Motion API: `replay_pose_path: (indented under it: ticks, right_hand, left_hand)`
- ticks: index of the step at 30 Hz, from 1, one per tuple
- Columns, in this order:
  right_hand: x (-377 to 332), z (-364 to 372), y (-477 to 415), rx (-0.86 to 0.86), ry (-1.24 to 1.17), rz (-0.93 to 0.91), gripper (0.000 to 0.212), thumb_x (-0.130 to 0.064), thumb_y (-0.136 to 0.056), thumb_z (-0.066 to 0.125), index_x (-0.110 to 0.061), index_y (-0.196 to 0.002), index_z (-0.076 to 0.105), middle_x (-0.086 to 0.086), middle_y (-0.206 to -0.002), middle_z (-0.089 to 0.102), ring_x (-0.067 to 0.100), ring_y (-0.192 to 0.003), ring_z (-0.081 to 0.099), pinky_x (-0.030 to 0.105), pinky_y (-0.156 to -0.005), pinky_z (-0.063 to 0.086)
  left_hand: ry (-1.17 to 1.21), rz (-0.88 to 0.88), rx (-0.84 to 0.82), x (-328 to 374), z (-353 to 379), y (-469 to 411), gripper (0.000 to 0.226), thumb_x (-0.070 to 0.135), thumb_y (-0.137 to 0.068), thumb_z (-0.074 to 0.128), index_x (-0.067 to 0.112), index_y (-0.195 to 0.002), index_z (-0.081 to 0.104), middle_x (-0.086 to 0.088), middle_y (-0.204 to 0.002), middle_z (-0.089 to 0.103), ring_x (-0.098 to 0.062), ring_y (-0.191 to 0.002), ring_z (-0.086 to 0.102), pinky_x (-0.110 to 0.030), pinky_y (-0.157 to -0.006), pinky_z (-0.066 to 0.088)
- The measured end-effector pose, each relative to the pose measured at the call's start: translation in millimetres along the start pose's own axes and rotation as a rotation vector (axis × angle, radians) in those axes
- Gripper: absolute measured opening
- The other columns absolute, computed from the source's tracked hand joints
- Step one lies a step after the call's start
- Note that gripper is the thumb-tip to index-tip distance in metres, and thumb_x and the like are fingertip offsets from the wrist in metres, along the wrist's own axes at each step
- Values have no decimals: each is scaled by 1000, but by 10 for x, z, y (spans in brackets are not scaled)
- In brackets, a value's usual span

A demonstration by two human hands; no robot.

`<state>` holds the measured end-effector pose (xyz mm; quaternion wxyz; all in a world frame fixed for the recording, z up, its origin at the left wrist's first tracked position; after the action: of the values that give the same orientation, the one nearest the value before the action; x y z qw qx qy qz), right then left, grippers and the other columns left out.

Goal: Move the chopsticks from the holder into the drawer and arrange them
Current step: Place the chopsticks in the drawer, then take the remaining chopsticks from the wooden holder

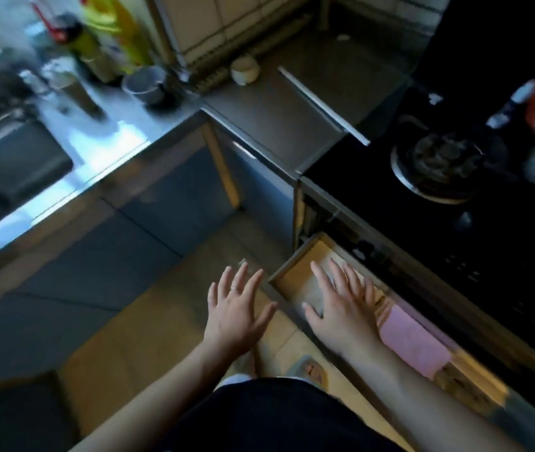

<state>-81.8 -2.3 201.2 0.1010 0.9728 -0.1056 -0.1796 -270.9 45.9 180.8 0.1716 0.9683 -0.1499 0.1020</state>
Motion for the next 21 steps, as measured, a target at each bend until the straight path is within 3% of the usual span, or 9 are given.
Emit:
replay_pose_path:
  ticks: [3, 10, 13, 21]
  right_hand:
    - [-430, 21, -88, -26, 42, -130, 74, -54, -87, 42, -35, -151, 8, -2, -161, 10, 22, -148, 4, 52, -118, 2]
    - [-1596, 165, -222, -67, 124, -432, 73, -52, -88, 46, -34, -151, 13, -2, -160, 15, 22, -148, 8, 52, -117, 5]
    - [-2206, 289, -257, -52, 148, -521, 72, -51, -87, 48, -32, -150, 20, -1, -158, 23, 23, -147, 15, 52, -117, 9]
    - [-4114, 775, -233, -53, 167, -706, 70, -50, -90, 49, -33, -150, 18, -2, -158, 23, 20, -148, 12, 49, -118, 8]
  left_hand:
    - [25, -127, 60, -371, -108, 219, 78, 76, -82, 13, 42, -152, 16, 8, -164, 7, -20, -150, -7, -47, -118, -1]
    - [129, -362, 212, -1375, -428, 654, 68, 69, -91, 30, 40, -152, 18, 7, -163, 10, -20, -150, -3, -48, -120, 3]
    - [155, -442, 276, -1921, -581, 856, 68, 67, -92, 33, 38, -152, 20, 7, -163, 13, -20, -150, -1, -47, -119, 6]
    - [209, -586, 351, -3601, -988, 1585, 66, 65, -94, 33, 37, -152, 20, 8, -162, 16, -19, -150, 1, -46, -120, 5]
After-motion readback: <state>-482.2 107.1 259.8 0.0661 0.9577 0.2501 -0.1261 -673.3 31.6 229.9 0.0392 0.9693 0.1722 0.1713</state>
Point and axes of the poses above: each hand's wrist, its own y-axis away from the middle knuckle, its own z-axis out of the palm, x = y × z, the point moved 5 cm from there along -y, towards the middle knuckle
